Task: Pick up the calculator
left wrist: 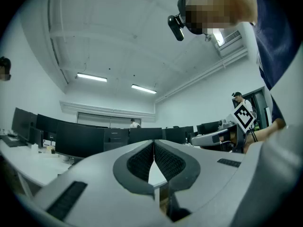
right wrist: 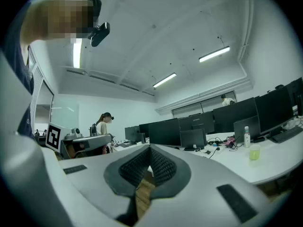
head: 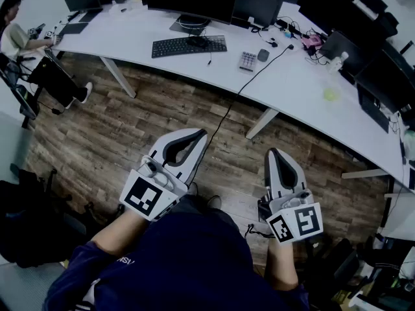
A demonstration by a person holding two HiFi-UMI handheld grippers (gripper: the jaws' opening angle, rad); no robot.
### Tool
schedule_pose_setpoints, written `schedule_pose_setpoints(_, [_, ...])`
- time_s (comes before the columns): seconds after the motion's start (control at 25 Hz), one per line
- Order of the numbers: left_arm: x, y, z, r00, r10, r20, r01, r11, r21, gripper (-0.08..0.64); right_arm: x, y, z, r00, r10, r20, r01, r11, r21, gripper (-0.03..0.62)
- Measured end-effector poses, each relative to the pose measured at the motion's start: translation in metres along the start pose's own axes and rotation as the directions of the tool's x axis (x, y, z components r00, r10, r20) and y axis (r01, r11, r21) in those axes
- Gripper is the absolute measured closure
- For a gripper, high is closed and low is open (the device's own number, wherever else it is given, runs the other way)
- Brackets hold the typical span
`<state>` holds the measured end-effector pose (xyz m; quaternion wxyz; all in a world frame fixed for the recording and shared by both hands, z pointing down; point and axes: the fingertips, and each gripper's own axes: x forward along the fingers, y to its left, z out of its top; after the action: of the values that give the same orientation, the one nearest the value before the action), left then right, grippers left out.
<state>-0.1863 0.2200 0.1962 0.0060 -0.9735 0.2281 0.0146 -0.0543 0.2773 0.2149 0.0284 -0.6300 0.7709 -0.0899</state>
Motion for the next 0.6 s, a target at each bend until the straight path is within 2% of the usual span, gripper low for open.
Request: schedule_pose_setpoints(0.6, [0.002, -0.0039, -0.004, 1.0, -0.009, -0.003, 0.009, 1.0, -0.013, 0.528, -0.0022, -0.0026, -0.0005, 1.0, -0.012, 0.018, 0.012, 1.0, 0.014, 0.591])
